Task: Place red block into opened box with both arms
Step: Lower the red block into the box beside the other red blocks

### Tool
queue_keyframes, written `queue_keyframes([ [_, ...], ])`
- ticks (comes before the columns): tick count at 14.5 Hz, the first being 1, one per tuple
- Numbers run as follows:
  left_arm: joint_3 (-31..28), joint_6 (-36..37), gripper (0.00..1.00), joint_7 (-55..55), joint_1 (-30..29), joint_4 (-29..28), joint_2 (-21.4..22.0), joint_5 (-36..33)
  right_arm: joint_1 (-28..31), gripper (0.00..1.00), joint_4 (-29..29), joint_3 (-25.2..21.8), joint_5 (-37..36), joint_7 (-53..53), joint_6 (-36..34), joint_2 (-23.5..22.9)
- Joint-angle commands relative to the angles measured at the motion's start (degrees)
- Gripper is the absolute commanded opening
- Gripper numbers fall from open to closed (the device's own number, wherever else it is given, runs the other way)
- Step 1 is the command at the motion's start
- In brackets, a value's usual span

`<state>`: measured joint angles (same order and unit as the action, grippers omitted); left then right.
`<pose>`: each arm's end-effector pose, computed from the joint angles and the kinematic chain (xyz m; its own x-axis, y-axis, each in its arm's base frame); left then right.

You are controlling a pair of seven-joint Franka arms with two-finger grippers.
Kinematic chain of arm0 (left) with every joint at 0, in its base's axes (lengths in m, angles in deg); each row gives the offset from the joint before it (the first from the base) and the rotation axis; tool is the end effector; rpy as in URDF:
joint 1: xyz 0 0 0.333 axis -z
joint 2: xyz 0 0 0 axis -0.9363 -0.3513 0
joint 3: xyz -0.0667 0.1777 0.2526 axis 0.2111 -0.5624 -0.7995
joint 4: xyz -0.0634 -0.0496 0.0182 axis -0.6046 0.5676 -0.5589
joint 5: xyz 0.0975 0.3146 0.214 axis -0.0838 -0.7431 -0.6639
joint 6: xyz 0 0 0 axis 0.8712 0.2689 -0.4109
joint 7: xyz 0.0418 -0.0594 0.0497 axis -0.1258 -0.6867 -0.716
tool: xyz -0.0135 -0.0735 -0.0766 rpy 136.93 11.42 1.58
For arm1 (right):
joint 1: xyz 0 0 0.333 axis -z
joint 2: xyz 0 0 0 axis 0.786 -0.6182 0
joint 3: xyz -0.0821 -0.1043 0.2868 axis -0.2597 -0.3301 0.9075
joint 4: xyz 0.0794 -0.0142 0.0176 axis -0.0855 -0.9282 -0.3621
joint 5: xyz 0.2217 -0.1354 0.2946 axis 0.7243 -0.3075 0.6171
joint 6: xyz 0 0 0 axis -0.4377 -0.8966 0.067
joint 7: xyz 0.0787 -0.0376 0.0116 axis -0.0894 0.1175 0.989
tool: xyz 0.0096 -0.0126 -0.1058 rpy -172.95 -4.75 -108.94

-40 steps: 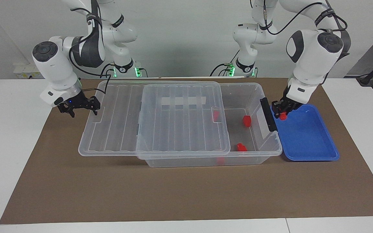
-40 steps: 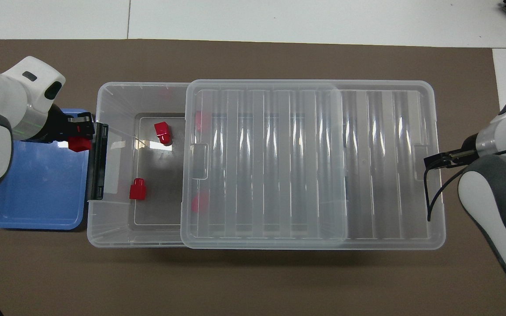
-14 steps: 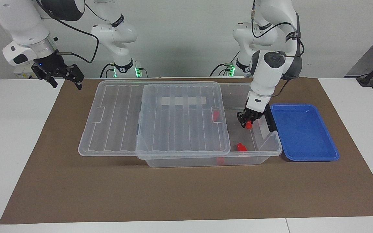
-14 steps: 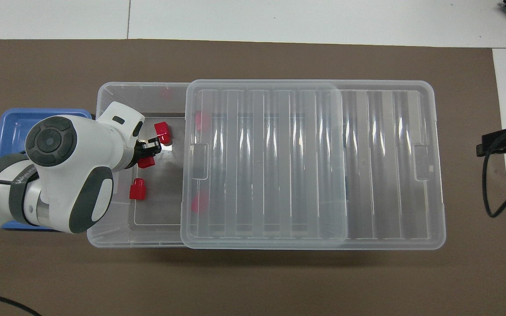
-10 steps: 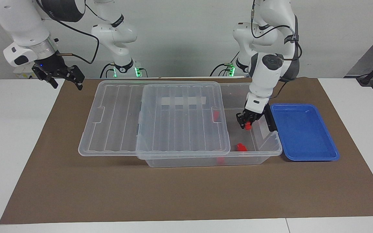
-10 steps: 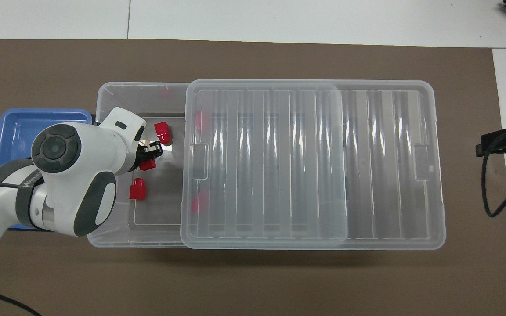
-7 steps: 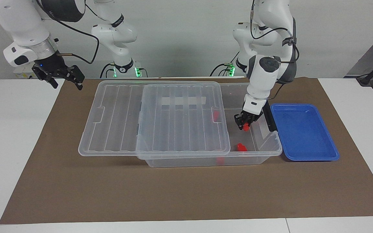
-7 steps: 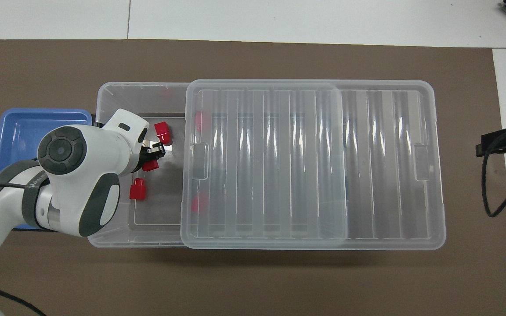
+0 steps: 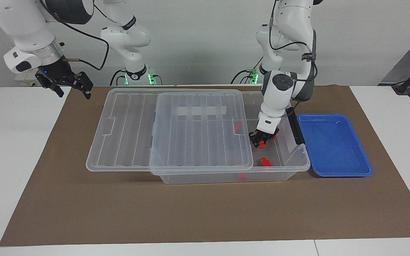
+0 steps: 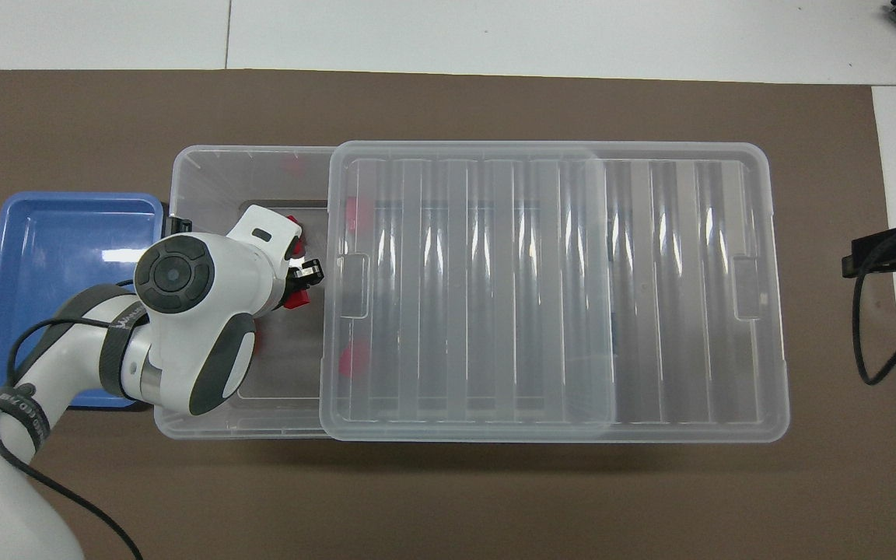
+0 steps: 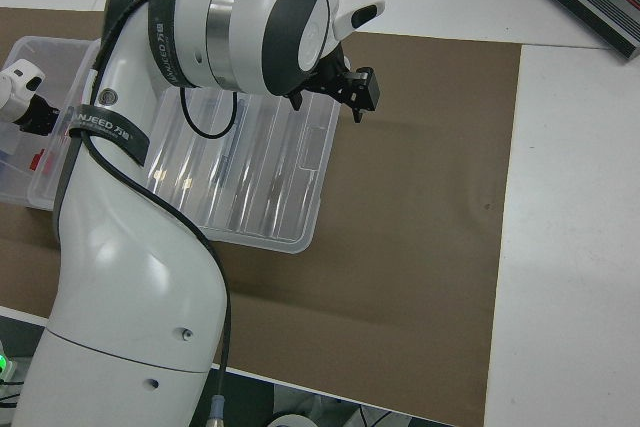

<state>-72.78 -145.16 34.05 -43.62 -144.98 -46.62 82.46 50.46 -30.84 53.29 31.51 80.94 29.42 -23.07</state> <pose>0.5308 -0.2101 0.3320 0.9590 0.2658 0.0985 0.2599 -0.9632 0.0689 0.5400 -0.0489 0.6184 0.9922 -0.1195 -0.0351 -0.1192 -0.9928 0.0113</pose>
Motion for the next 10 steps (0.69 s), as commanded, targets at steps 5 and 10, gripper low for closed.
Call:
queue_keyframes([
  [5, -0.81, -1.54, 0.0, 3.68, -0.06, -1.49, 0.12, -0.24, 0.3, 1.0, 0.21, 0.12, 0.95, -0.34, -0.73, -0.1],
  [10, -0.9, -3.73, 0.0, 3.77, -0.14, -2.2, -1.73, -0.32, 0.3, 1.0, 0.21, 0.12, 0.95, -0.35, -0.81, -0.1],
])
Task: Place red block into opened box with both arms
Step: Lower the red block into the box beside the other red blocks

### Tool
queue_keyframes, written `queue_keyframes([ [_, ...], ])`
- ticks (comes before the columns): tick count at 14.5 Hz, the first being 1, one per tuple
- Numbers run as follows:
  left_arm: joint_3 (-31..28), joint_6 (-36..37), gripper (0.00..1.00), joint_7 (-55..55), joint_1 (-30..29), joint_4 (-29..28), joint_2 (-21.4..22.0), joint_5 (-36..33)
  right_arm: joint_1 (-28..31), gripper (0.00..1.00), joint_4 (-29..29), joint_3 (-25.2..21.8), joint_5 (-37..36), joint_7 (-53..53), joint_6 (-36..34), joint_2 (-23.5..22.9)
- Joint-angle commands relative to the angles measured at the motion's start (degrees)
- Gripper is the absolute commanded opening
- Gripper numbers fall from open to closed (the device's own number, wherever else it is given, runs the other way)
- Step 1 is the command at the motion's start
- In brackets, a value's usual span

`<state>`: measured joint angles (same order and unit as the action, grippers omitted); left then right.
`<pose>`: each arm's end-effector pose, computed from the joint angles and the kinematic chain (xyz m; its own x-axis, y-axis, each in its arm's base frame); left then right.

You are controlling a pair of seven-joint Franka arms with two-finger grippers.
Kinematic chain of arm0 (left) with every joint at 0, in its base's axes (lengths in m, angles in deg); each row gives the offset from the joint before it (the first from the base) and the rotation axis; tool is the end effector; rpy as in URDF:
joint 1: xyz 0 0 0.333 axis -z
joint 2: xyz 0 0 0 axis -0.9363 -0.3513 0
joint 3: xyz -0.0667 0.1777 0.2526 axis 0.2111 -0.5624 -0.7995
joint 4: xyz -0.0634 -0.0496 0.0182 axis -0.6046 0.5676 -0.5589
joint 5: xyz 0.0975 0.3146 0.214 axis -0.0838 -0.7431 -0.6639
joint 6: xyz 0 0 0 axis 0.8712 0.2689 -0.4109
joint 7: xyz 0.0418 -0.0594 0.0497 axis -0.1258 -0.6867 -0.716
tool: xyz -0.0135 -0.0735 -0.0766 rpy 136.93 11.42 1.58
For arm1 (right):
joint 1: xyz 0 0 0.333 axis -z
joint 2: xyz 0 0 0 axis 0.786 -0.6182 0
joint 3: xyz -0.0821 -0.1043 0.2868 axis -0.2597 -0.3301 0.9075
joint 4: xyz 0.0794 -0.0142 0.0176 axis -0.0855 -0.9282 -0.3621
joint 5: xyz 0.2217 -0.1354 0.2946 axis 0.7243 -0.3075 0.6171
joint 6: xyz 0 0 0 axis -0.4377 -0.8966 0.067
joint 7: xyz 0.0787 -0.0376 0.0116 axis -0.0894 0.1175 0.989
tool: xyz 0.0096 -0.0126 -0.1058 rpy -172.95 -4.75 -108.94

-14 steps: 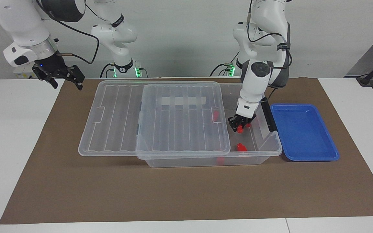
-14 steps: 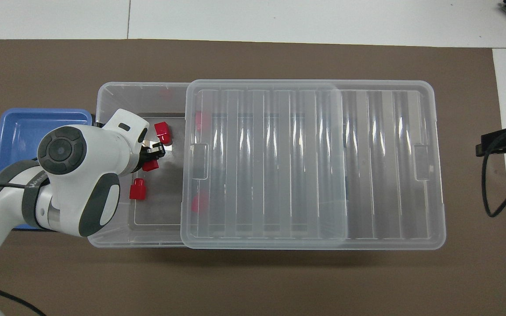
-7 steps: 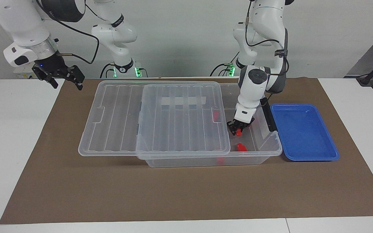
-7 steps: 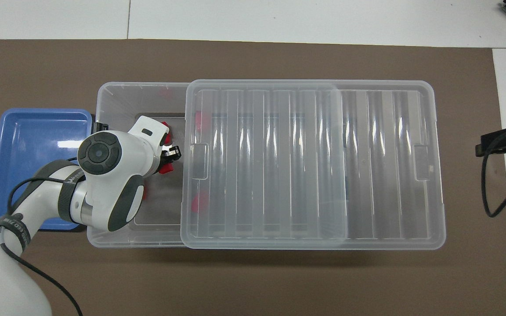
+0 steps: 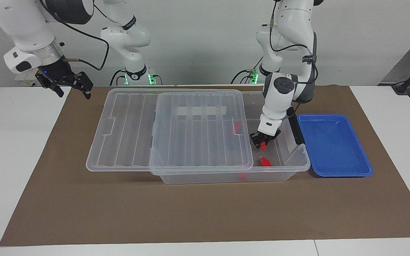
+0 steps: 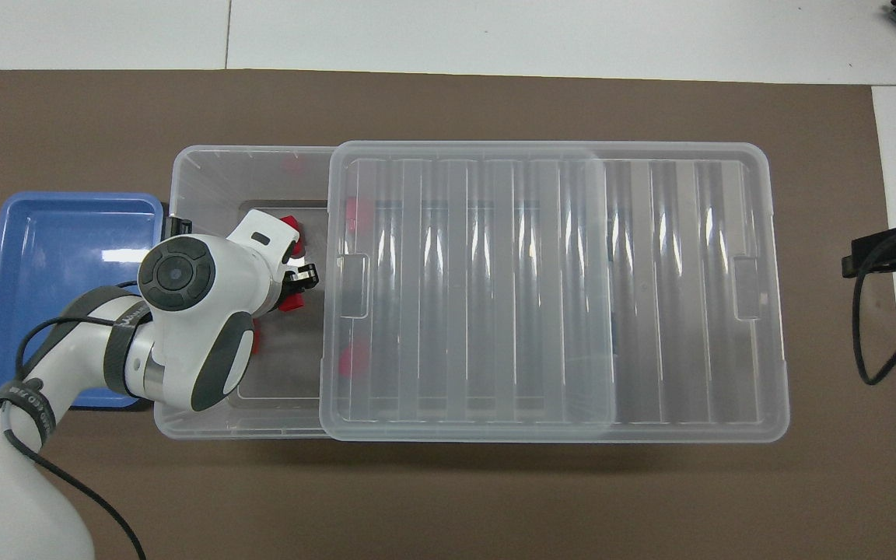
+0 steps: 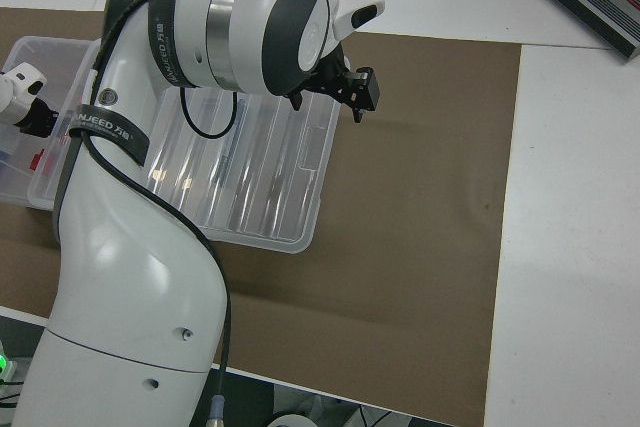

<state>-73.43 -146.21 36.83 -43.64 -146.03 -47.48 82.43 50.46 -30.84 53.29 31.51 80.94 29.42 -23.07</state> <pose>0.5296 -0.2024 0.3175 0.9691 0.2289 0.0917 0.2248 -0.9730 0.0527 0.5400 -0.0489 0.6184 0.9922 -0.1195 -0.0351 -0.1192 -0.9928 0.0113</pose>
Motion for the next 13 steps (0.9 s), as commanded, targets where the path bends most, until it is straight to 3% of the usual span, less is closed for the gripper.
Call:
queue_keyframes([
  [1, -0.24, -2.77, 0.0, 0.99, -0.13, -1.15, -0.96, -0.3, 0.3, 1.0, 0.21, 0.12, 0.95, -0.35, -0.82, -0.1],
  [11, -0.33, -5.14, 0.0, 2.04, -0.56, -2.2, -1.92, -0.3, 0.3, 1.0, 0.3, 0.12, 1.04, -0.52, -0.9, -0.1],
  [12, -0.33, -5.14, 0.28, 2.74, -0.56, -2.2, -1.92, -0.3, 0.3, 1.0, 0.38, 0.12, 1.13, -0.61, -0.99, -0.1],
  [13, -0.33, -5.14, 0.86, 3.18, -0.56, -2.2, -1.92, -0.3, 0.3, 1.0, 0.47, 0.12, 1.13, -0.52, -1.08, -0.1],
])
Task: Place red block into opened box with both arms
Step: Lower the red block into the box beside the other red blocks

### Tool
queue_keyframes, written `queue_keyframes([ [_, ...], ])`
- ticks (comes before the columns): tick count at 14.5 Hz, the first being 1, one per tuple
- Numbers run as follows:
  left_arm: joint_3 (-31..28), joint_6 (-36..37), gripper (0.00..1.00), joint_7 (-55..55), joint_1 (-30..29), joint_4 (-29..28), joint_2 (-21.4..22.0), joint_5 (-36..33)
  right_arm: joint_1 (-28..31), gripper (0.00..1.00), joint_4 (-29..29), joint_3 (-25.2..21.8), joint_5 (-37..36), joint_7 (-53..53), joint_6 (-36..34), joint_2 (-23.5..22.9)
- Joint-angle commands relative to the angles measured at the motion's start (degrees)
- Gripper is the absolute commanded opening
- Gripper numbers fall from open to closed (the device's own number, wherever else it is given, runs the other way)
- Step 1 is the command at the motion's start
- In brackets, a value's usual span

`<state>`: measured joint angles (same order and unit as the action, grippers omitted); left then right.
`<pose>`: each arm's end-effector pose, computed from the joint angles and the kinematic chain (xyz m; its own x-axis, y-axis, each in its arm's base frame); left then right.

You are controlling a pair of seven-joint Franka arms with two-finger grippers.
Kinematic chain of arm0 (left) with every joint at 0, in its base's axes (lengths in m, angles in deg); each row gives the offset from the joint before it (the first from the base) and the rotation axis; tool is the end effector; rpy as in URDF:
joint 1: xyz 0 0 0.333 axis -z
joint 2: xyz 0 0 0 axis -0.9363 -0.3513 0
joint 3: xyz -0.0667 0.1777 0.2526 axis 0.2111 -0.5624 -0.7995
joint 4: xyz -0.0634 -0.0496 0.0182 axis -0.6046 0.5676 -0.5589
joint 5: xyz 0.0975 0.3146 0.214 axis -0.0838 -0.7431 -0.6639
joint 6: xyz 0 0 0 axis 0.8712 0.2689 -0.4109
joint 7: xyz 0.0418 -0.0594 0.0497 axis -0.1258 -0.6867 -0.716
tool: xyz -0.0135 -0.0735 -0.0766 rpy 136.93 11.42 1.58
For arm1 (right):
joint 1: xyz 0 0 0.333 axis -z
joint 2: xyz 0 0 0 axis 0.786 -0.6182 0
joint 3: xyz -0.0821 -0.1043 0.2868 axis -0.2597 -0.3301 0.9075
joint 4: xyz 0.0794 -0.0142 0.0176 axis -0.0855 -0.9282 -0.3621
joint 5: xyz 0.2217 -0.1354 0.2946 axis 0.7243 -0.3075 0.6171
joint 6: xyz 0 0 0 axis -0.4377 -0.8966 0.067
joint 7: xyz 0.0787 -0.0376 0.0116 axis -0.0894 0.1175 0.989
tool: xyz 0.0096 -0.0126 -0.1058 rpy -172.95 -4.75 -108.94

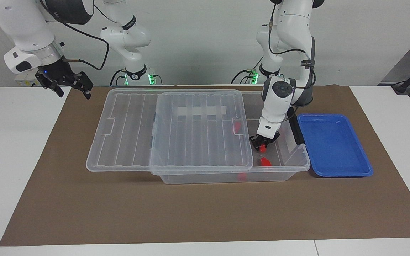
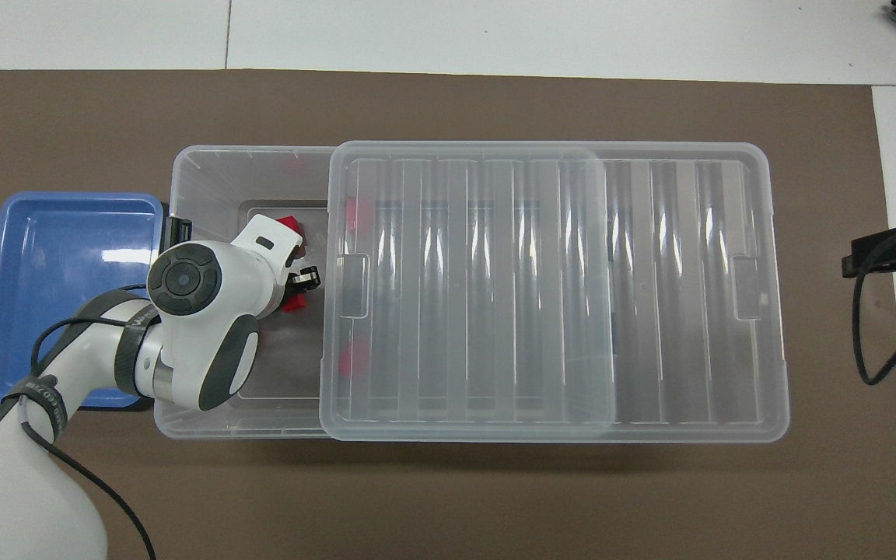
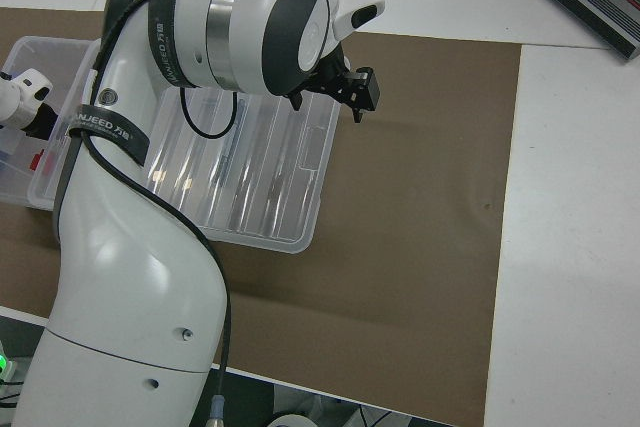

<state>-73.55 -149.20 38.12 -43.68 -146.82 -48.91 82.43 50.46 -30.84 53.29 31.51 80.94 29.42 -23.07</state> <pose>0.5303 -0.2008 0.3027 0.9720 0.2096 0.1058 0.2047 -0.9772 0.0554 0.5400 -0.0489 0.6184 0.9922 -0.1195 -0.0351 -0.1192 -0.9928 0.0113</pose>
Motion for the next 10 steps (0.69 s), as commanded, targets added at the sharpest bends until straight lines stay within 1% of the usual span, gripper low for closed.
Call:
queue_keyframes([
  [1, -0.21, -2.15, 1.0, 2.08, -0.53, -1.41, -0.49, -0.29, 0.21, 1.0, 0.65, 0.12, 1.04, -0.61, -1.16, -0.09],
  [5, -0.21, -2.15, 1.0, 2.08, -0.53, -1.41, -0.49, -0.29, -0.58, 1.0, 1.0, -0.05, 0.6, -0.7, -0.29, -0.09],
  [8, -0.21, -1.89, 1.0, 2.16, -0.53, -1.33, -0.49, -0.29, -2.16, 1.0, 1.26, -2.77, 1.65, -0.79, -0.19, -0.53],
  [10, -0.3, -1.63, 1.0, 2.43, -0.53, -1.15, -0.32, -0.29, -2.34, 1.0, 2.05, -3.39, 1.57, -0.79, -0.46, -0.71],
])
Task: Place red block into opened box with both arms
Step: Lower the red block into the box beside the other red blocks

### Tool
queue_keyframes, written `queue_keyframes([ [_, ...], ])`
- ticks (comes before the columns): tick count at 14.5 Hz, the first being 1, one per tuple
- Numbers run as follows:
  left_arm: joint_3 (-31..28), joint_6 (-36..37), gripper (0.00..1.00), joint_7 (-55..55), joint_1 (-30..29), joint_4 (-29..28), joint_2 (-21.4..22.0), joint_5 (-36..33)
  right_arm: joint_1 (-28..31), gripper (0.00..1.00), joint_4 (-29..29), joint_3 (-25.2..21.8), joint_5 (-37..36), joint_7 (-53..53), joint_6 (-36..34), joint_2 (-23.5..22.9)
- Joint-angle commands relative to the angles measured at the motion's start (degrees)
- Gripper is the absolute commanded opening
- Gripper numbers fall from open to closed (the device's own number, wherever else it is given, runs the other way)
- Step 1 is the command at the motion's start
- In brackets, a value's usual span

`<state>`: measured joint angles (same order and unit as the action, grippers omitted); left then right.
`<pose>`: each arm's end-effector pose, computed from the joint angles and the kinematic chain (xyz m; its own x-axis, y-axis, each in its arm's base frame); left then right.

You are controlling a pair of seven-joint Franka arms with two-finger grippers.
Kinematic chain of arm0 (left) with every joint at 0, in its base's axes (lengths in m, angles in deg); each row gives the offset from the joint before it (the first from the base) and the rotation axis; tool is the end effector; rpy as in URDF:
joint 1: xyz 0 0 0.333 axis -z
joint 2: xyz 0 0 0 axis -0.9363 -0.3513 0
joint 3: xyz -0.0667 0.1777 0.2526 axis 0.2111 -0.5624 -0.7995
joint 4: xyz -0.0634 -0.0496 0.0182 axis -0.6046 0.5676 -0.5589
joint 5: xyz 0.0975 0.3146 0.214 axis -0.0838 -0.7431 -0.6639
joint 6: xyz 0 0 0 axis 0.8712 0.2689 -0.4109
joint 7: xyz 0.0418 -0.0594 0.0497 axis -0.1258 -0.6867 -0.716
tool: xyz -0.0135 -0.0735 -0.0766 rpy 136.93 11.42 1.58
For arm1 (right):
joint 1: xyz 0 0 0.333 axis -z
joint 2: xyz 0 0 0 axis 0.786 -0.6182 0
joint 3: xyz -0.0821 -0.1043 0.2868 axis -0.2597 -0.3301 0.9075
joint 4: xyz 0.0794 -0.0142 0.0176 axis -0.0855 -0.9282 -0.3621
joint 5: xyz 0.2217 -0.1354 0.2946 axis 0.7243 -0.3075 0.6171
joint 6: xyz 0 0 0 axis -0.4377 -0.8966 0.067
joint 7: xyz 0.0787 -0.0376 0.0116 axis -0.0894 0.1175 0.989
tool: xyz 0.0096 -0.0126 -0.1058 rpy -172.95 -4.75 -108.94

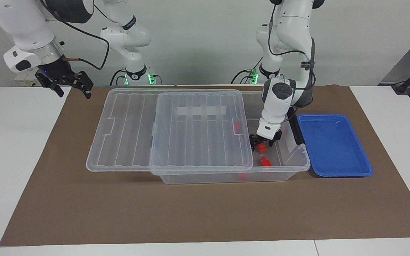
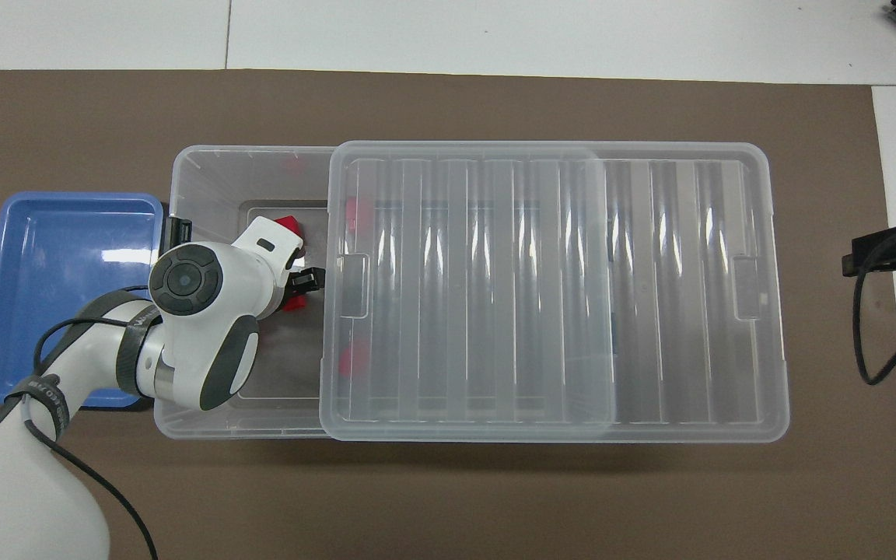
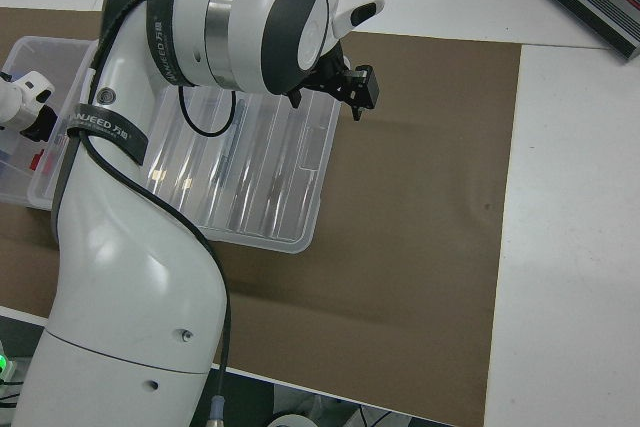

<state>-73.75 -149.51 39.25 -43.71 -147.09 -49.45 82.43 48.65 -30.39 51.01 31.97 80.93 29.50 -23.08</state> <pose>0.5298 -0.1982 0.2960 0.9759 0.1937 0.1004 0.1898 -0.9807 0.0474 0.5401 -0.0528 0.6220 0.9915 -0.1276 -0.0265 -0.1276 -0.9918 0.0018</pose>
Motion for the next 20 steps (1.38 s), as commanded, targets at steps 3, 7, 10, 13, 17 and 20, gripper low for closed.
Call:
queue_keyframes([
  [3, -0.28, 0.7, 1.0, 1.47, -0.5, -0.27, 1.28, -0.29, -0.53, 1.0, 1.52, -0.42, 0.41, -0.77, -0.37, -0.53],
  [7, -0.45, 6.67, 1.0, 1.47, -0.41, 2.28, 3.39, -0.29, -0.44, 1.0, 1.17, -0.41, 0.41, -0.69, -0.02, -0.36],
  [10, -0.45, 9.05, 1.0, 1.47, -0.33, 2.99, 4.53, -0.29, -0.44, 1.0, 0.9, -0.41, 0.49, -0.69, -0.02, -0.27],
  [13, -0.45, 12.2, 1.0, 1.56, -0.33, 3.86, 6.11, -2.22, -0.44, 1.0, 0.9, -0.41, 0.49, -0.69, -0.02, -0.18],
  [17, -0.54, 20.02, 1.0, 3.4, -0.59, 7.81, 8.92, -2.32, -0.44, 1.0, 0.81, -0.41, 0.49, -0.69, -0.02, -0.18],
  [20, -0.54, 25.83, 1.0, 4.46, -1.47, 11.33, 9.45, -2.32, -0.44, 1.0, 0.81, -0.41, 0.49, -0.69, -0.02, -0.18],
])
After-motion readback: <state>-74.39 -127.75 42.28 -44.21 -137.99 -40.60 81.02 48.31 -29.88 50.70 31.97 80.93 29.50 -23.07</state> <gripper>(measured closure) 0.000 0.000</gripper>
